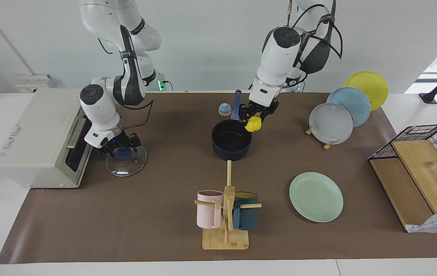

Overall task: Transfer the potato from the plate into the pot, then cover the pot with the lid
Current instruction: 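Carry the potato with the left gripper over the black saucepan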

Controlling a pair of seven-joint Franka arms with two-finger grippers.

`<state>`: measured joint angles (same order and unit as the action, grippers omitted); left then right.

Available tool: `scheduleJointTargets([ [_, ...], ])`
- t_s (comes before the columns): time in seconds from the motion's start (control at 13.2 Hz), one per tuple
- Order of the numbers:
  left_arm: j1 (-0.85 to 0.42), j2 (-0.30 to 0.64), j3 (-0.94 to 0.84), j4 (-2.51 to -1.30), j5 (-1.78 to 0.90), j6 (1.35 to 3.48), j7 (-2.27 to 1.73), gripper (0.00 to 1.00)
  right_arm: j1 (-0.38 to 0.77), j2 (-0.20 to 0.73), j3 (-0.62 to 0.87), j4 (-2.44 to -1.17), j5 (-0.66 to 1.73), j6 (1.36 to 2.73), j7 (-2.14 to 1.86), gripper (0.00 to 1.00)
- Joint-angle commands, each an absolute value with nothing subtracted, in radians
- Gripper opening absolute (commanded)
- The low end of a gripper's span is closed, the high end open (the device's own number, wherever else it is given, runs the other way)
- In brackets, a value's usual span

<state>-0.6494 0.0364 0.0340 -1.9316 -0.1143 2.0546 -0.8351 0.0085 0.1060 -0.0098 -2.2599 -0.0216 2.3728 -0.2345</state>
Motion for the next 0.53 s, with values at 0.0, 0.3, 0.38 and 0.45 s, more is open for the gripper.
scheduleJointTargets([
  [0.0,-0.690,0.015,0.054,-2.074,-0.126,2.213,-0.867,0.00,-0.003,0.101,-0.005,-2.263,-0.009,2.362,-0.291,0.95],
  [0.3,-0.715,0.109,0.054,-2.098,-0.124,2.339,-0.870,0.00,-0.003,0.101,-0.005,-2.250,-0.011,2.333,-0.308,0.91],
  [0.38,-0.718,0.121,0.054,-2.100,-0.123,2.344,-0.865,0.00,-0.003,0.101,-0.005,-2.249,-0.011,2.333,-0.310,0.89],
  [0.45,-0.732,0.123,0.054,-2.102,-0.121,2.345,-0.855,0.00,-0.003,0.103,-0.005,-2.244,-0.011,2.333,-0.316,0.88],
])
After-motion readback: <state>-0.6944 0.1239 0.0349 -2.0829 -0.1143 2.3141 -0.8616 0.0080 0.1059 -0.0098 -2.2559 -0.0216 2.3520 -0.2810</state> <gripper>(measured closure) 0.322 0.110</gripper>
